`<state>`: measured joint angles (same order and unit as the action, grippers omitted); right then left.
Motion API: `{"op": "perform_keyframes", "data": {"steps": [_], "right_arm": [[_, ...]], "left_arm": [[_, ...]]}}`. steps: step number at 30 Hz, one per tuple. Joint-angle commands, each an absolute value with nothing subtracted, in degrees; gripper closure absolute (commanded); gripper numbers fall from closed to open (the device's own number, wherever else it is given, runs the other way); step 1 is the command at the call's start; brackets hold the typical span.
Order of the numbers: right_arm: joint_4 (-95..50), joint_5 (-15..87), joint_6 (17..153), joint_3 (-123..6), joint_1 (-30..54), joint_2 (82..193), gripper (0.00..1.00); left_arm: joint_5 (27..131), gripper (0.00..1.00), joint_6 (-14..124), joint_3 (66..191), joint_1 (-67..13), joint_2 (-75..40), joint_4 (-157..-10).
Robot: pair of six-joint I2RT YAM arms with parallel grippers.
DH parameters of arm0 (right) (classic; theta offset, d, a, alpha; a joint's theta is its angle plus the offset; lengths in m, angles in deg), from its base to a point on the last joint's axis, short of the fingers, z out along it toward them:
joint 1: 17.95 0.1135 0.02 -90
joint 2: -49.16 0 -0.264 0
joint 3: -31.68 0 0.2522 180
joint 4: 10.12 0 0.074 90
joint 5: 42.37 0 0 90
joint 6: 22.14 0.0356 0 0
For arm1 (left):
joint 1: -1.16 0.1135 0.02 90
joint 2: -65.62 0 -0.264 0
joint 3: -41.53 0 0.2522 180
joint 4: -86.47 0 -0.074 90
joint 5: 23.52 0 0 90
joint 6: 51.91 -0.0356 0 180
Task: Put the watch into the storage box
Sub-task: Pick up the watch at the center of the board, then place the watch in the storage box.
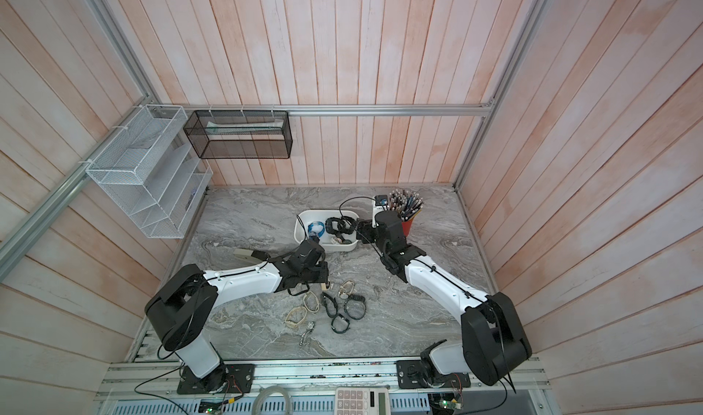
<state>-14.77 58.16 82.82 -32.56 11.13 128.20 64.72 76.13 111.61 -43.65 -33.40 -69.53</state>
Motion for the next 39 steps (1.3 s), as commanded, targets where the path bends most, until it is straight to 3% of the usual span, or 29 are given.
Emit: {"op": "perform_keyframes", "data": {"steps": [1, 13, 21, 39], "right_arm": [[-13.7, 59.0, 82.7, -31.9, 10.7, 127.3, 0.18], [-13.3, 59.3, 82.4, -32.0, 10.6, 126.9, 0.18], [-12.0, 58.9, 82.7, -31.3, 10.5, 126.4, 0.18], [-12.6, 56.5, 82.7, -31.4, 9.9, 125.7, 0.17]], "left_arm": [[64.5, 0.87, 75.7, 113.2, -44.0, -33.5, -68.8], [60.5, 0.91, 70.3, 114.1, -42.9, -25.1, -67.6], [60.4, 0.91, 64.1, 114.0, -34.4, -17.2, -71.5], [53.4, 0.91, 51.1, 133.4, -28.1, -36.6, -72.8]]}}
